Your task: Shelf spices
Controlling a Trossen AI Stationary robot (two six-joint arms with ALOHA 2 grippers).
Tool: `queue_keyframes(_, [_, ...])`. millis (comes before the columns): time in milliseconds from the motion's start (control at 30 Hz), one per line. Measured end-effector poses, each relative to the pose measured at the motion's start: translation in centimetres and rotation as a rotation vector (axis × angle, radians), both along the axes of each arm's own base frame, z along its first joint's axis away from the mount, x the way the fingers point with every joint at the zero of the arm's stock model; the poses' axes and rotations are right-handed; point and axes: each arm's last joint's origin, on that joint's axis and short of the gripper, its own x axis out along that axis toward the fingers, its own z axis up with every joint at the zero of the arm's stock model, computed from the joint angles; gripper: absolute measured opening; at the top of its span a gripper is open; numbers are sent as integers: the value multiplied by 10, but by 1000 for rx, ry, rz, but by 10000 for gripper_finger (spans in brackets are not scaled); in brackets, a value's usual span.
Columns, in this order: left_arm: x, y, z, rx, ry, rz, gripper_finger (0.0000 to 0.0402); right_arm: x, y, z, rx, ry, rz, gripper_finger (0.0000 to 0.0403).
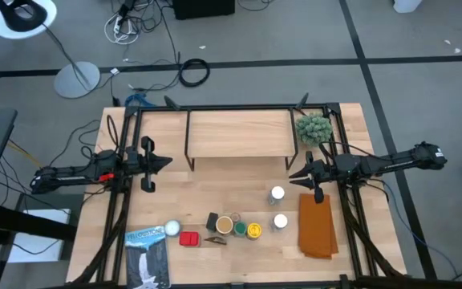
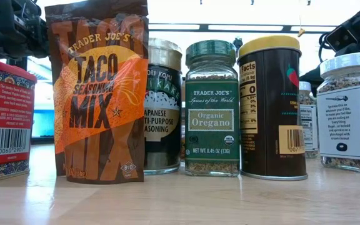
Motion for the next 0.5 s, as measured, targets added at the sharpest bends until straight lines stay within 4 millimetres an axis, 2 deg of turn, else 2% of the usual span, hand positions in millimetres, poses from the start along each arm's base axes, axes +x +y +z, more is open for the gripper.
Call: queue_keyframes(500, [0, 0, 0, 0, -1, 0, 6, 0, 0, 3, 101, -24, -10, 77])
